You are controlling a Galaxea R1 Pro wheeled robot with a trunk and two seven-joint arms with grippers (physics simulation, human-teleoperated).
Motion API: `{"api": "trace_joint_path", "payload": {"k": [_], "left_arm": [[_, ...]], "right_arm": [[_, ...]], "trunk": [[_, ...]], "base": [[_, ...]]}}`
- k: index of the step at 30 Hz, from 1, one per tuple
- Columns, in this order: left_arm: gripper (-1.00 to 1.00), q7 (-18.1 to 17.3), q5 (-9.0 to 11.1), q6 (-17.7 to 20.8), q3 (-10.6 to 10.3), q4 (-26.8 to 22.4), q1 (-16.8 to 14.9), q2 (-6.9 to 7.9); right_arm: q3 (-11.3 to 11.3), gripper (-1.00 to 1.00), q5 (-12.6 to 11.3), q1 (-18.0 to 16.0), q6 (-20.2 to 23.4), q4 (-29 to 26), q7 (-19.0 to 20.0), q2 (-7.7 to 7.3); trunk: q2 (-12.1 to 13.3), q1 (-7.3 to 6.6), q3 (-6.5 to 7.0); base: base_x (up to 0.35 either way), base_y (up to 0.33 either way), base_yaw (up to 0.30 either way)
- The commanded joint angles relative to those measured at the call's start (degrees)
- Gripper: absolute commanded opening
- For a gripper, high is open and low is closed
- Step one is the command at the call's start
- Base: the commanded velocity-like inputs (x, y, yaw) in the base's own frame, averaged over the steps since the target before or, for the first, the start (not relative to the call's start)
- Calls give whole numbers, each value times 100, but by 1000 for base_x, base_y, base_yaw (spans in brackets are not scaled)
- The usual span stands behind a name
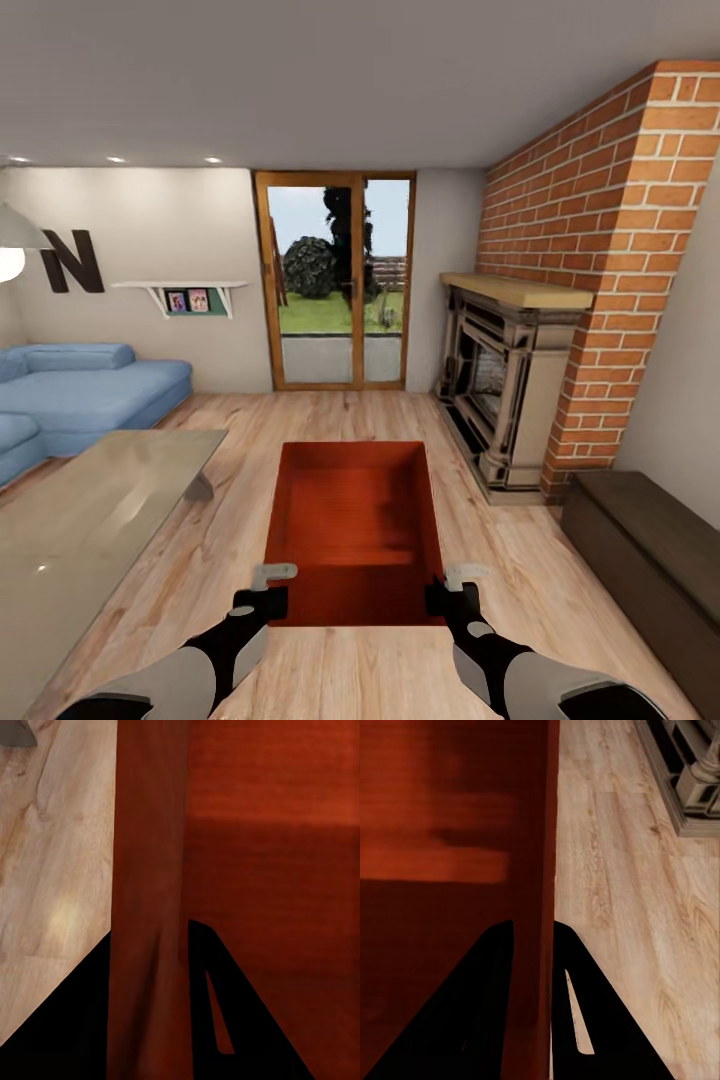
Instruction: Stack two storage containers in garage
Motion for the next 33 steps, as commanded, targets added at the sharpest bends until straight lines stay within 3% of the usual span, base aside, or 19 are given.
{"api": "trace_joint_path", "payload": {"k": [1, 33], "left_arm": [[-100, 59, 17, -28, 34, 14, -3, -2], [-100, 59, 17, -28, 34, 6, -3, -2]], "right_arm": [[78, -100, -80, -7, -39, 12, -9, 2], [85, -100, -68, -7, -39, 12, -9, 2]], "trunk": [[-5, 2, -2], [-5, 2, -2]], "base": [[0, 0, 276], [0, 0, 276]]}}
